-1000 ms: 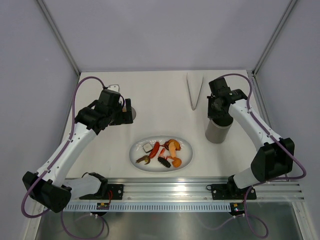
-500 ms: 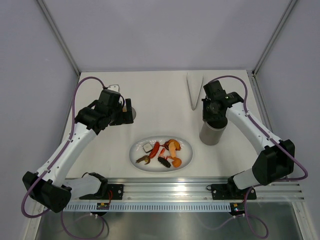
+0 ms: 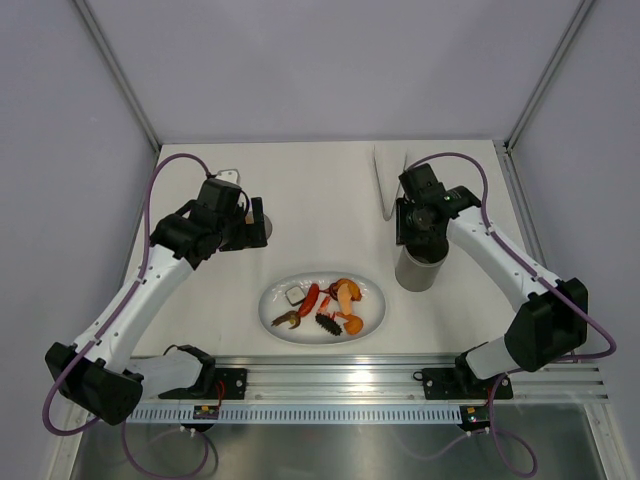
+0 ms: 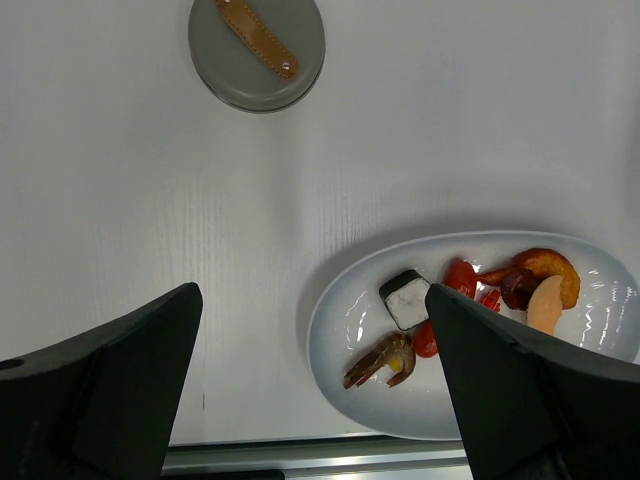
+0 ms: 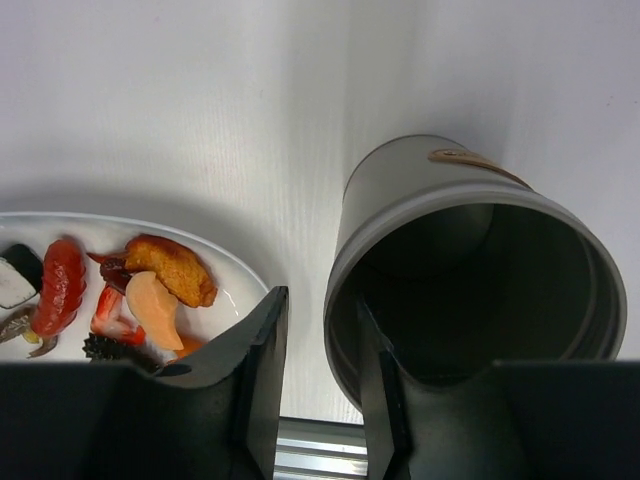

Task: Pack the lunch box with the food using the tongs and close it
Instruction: Place the packing box at the center of the board, then pick up the clamp at the center of the board.

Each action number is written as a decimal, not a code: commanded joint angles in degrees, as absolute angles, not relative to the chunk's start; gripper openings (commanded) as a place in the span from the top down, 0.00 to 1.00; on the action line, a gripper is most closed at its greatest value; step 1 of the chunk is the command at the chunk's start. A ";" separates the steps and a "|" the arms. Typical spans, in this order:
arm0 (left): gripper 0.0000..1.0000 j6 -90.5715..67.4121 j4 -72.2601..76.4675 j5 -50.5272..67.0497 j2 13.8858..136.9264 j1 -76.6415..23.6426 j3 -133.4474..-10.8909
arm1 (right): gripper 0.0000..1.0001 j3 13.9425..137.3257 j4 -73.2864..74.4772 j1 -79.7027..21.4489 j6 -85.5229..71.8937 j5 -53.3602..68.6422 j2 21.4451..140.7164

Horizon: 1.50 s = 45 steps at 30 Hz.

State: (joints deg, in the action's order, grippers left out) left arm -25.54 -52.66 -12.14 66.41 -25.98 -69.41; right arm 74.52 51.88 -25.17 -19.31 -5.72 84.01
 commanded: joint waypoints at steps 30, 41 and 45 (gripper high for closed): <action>0.01 -23.73 -51.50 -12.22 67.76 -25.93 -71.54 | 0.03 128.57 67.41 -22.33 -16.61 -11.52 119.24; 0.01 -25.22 -49.75 -10.99 66.19 -25.93 -68.12 | 0.00 135.08 67.77 -19.25 -16.61 -7.56 132.88; 0.01 -25.66 -49.30 -10.55 65.74 -26.02 -67.06 | 0.00 137.19 67.85 -17.49 -16.96 -5.28 136.75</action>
State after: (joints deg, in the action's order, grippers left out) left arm -25.12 -51.81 -11.73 67.22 -25.98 -67.53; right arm 133.62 67.00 -18.81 -17.54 -8.19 135.04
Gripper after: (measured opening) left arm 0.988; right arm 0.993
